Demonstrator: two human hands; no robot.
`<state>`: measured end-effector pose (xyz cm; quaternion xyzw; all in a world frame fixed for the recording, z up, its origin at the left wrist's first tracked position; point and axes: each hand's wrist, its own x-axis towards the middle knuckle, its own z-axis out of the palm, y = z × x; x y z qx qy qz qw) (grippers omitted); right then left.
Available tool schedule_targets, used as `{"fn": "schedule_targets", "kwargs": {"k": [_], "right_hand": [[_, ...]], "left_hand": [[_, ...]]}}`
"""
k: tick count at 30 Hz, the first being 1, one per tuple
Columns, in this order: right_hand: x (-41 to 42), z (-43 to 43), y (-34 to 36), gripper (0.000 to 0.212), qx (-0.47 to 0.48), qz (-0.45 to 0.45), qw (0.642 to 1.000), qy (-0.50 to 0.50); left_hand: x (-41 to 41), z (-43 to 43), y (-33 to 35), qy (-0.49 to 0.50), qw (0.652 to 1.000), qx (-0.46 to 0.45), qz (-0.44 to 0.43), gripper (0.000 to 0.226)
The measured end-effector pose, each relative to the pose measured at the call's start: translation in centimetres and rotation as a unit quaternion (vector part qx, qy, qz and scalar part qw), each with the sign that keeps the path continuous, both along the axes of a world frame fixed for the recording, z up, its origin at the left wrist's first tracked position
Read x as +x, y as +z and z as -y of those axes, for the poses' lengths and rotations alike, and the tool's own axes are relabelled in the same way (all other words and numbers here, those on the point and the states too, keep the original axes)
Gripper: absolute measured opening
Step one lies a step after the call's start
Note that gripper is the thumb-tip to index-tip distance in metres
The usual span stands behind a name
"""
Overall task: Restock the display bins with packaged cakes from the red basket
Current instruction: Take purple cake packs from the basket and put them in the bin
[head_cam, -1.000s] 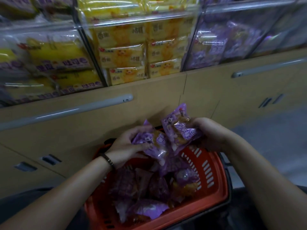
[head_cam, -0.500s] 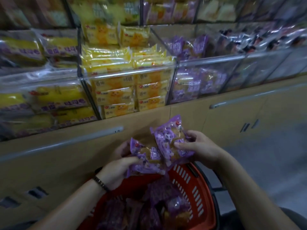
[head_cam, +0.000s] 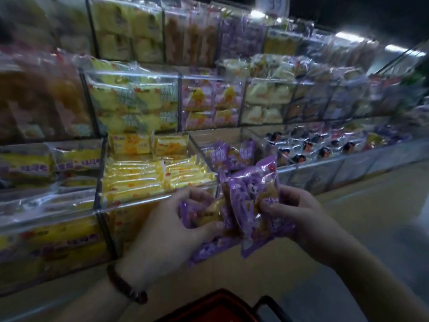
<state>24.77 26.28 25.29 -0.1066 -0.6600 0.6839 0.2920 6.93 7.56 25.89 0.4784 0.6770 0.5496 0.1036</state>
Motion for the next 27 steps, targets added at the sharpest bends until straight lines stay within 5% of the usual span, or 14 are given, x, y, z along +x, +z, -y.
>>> {"fn": "schedule_targets", "kwargs": {"k": [5,10,18,23,27], "right_hand": [[-0.8,-3.4,7.2,0.036,0.131,-0.071,0.987,-0.057],[-4.0,-8.3,11.9,0.039,0.288,0.042,0.944,-0.157],[-11.9,-14.9,12.4,0.038,0.631,0.28,0.684,-0.237],[-16.6,-17.2,9.5,0.042,0.691,0.365,0.589,-0.205],[-18.6,-17.6,7.4,0.049,0.681,0.417,0.564,-0.209]], "left_hand": [[-3.3,-3.5,8.0,0.014,0.988,0.087,-0.126,0.038],[-9.8,-9.4,12.0,0.001,0.992,0.113,-0.047,0.04],[-16.2,-15.6,7.9,0.061,0.983,0.163,-0.05,0.04],[-17.3,-16.3,6.9,0.051,0.983,0.171,-0.047,0.043],[-16.9,-16.7,6.9,0.012,0.985,0.16,-0.059,0.043]]}}
